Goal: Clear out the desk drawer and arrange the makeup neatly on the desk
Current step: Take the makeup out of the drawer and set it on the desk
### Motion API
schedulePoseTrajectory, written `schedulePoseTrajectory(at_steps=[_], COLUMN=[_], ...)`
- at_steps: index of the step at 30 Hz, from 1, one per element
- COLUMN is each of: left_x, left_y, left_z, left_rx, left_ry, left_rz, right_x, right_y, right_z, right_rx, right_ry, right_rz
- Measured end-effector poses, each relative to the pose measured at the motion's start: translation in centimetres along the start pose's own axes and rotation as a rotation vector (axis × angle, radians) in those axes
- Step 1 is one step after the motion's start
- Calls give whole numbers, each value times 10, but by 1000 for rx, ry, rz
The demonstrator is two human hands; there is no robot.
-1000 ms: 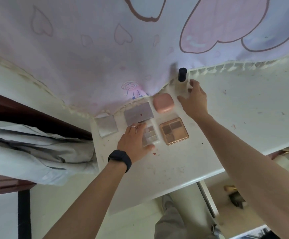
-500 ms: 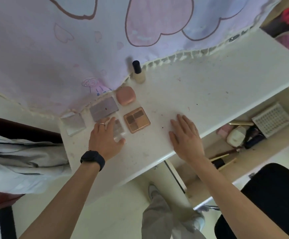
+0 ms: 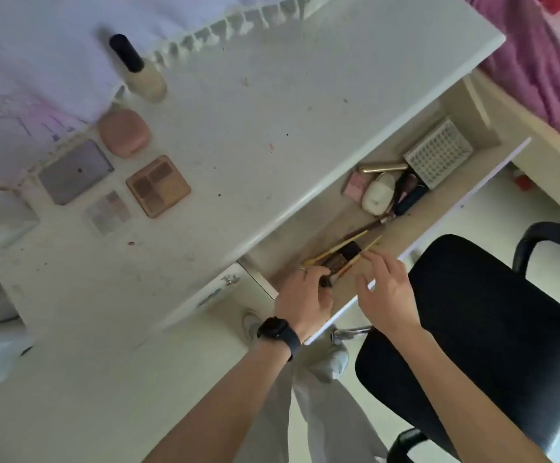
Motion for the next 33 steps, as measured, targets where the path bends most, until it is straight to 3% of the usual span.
schedulePoseTrajectory(at_steps=[4,13,22,27,33], left_x=[47,69,66,67,66], left_y=[-37,-66,-76,-74,-79], left_z=[-5,3,7,2,-4], left_rx=[-74,-121,-138,-159,-167], left_ry=[-120,-277,-256,-243,-280], left_rz=[227,135,186,150,202], right_x=[-4,20,36,36,17], right_y=[-35,-138,-155,-146,-137], right_z=[-33,-80,-90,-94,-76], right_rx=[240,591,796,767,596], right_ry=[-51,-92,-183,-127,-209], right_rz=[75,180,154,320,263])
Point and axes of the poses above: each hand's wrist, its own y-axis away from the middle knuckle, its own x-axis out of the palm, z = x × y, the point moved 7 cm from there along -y, towards the middle knuckle, and after that the axes turned 2 degrees about -y, right-handed, at the moved point
